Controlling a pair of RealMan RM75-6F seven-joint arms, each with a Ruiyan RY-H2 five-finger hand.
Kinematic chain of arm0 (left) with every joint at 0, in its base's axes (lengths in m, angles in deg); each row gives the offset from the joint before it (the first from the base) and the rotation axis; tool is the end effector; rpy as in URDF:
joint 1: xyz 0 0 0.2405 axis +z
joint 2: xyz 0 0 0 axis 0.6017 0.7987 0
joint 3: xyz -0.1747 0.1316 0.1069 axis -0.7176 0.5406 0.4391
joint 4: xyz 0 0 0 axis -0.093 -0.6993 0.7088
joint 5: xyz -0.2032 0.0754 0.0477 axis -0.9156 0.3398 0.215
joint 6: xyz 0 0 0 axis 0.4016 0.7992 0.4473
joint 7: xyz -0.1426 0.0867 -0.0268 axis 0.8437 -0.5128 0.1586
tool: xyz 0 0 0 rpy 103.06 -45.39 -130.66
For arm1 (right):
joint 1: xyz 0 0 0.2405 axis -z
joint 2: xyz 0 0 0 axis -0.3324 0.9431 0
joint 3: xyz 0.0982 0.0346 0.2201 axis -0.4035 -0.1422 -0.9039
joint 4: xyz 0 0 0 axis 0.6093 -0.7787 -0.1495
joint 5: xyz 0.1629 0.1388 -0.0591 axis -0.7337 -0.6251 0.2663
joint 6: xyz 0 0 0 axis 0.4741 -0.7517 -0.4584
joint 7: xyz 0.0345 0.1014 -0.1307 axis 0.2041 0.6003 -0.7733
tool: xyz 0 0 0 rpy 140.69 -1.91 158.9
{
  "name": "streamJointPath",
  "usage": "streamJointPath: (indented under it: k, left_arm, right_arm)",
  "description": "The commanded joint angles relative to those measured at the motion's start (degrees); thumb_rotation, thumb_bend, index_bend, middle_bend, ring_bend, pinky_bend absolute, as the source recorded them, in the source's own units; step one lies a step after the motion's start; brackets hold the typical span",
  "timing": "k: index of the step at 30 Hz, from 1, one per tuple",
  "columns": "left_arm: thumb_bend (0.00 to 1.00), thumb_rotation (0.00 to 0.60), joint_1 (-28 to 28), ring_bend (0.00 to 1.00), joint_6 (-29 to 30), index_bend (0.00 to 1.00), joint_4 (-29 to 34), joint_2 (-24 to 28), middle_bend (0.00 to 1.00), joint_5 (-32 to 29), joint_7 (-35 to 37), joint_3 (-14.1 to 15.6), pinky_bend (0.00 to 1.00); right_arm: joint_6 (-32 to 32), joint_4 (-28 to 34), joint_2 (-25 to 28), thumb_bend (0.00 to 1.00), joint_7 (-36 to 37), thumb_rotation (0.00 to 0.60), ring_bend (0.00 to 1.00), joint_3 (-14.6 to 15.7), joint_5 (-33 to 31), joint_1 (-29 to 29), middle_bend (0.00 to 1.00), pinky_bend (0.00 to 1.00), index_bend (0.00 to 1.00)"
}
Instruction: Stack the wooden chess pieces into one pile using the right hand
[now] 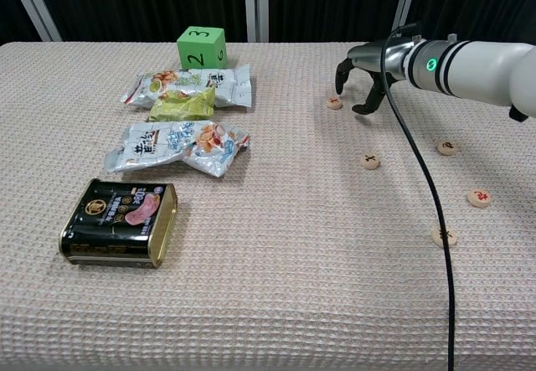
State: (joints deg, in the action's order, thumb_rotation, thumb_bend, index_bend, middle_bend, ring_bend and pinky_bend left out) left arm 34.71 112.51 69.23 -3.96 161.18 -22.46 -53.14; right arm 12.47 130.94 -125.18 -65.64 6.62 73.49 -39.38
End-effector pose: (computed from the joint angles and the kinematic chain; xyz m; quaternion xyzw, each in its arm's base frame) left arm -0.3097 0.1854 0.1278 -0.6011 -0.3668 -0.3661 0.6084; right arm -0.1386 -0.4726 -0.0672 0.7796 -0.3602 0.2478 0.4484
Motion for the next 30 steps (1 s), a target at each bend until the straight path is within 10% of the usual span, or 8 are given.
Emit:
streamJointPath:
  k: [1, 30]
  left_arm:
    - [0.18, 0.6, 0.07, 0.15, -0.15, 0.27, -0.15, -0.01, 0.23, -0.23, 0.1, 0.01, 0.19]
    - [0.17, 0.6, 0.68, 0.15, -0.81, 0.27, -3.29, -1.15, 0.23, -1.37, 3.35, 0.02, 0.19]
  right_arm:
    - [1.25, -3.45, -2.4, 0.34, 1.42, 0.6, 0.02, -0.28, 0.69, -1.77, 0.21, 0.15, 0.34]
    - [-1.63, -15.62, -9.65, 0.31, 8.0, 0.6, 0.05, -0.7, 7.92, -3.27, 0.32, 0.15, 0.52]
